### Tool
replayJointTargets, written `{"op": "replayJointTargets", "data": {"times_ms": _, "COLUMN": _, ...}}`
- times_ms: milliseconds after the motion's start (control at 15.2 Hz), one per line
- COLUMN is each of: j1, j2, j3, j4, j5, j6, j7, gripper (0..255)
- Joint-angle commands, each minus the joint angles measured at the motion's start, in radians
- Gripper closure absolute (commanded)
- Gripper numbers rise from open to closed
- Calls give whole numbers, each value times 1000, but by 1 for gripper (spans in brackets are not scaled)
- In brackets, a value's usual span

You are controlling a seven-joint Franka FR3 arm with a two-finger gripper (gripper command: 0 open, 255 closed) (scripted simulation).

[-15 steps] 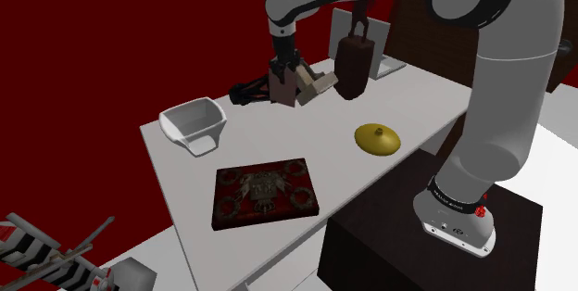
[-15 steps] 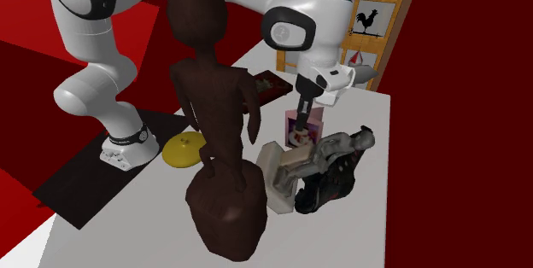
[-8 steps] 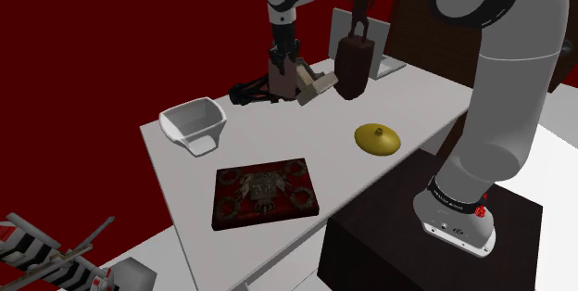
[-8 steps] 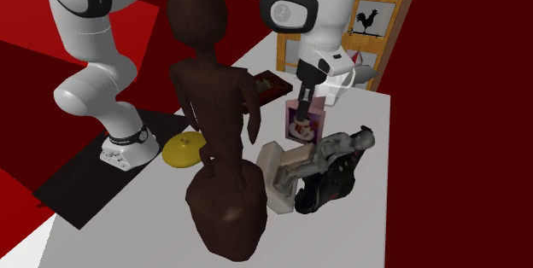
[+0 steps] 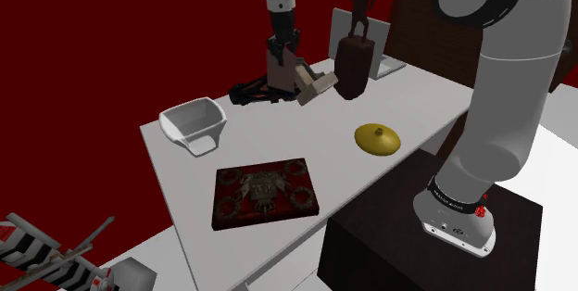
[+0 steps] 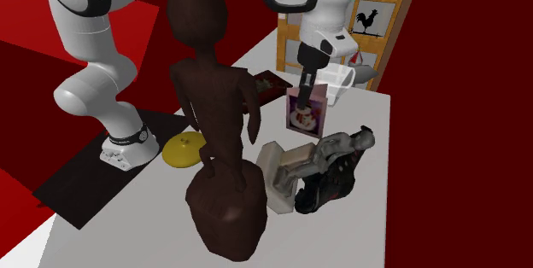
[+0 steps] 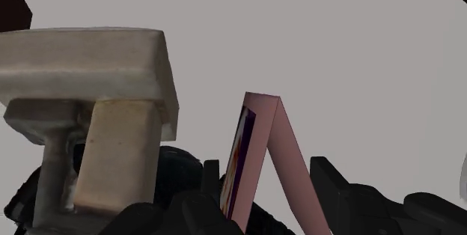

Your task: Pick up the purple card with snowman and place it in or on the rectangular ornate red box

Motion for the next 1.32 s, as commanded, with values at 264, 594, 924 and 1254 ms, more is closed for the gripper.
{"op": "replayJointTargets", "data": {"times_ms": 264, "j1": 57, "j2": -128, "j3": 40, "j4": -156, "j5": 10, "j6": 29, "j7": 97, "gripper": 255}}
{"op": "replayJointTargets", "data": {"times_ms": 594, "j1": 111, "j2": -216, "j3": 84, "j4": -252, "j5": 25, "j6": 40, "j7": 192, "gripper": 255}}
{"op": "replayJointTargets", "data": {"times_ms": 924, "j1": 164, "j2": -282, "j3": 134, "j4": -315, "j5": 43, "j6": 41, "j7": 292, "gripper": 255}}
{"op": "replayJointTargets", "data": {"times_ms": 1254, "j1": 218, "j2": -326, "j3": 189, "j4": -348, "j5": 63, "j6": 36, "j7": 398, "gripper": 255}}
